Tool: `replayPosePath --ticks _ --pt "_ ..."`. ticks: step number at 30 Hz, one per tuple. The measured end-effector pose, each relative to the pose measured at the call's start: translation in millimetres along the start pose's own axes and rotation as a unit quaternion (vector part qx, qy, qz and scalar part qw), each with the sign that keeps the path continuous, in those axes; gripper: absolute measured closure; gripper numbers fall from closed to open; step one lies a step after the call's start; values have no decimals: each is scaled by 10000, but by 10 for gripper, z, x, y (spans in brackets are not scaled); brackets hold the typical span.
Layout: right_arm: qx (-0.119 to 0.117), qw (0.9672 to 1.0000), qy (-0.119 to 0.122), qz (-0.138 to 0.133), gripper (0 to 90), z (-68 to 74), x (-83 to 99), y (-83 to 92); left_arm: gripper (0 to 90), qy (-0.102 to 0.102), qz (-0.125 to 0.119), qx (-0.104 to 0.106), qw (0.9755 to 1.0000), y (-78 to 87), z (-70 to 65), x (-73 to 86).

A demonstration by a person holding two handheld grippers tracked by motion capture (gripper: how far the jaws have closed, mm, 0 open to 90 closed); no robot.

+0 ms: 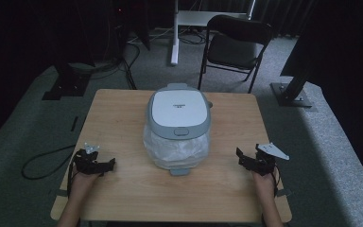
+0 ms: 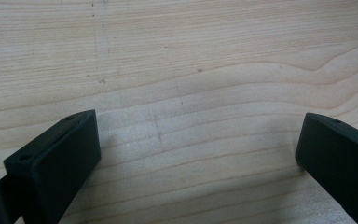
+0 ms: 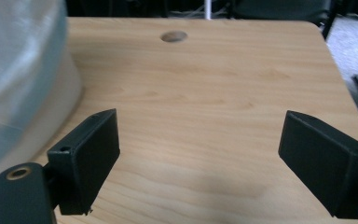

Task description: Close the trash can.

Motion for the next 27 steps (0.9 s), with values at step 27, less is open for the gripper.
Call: replayPosePath --ticks 27 --pt "1085 9928 -75 505 118 -334 500 -67 7 -24 0 19 10000 -5 -1 -4"
Point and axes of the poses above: each handheld gripper's, and its own axes: y roughly backward along the jaws, x roughly out of its underside, z roughly to its left, the point moved 8 cm from there along -y, roughly forward along the jaws, and after that the axes turned 6 degrees about x, right-handed, at the moved point
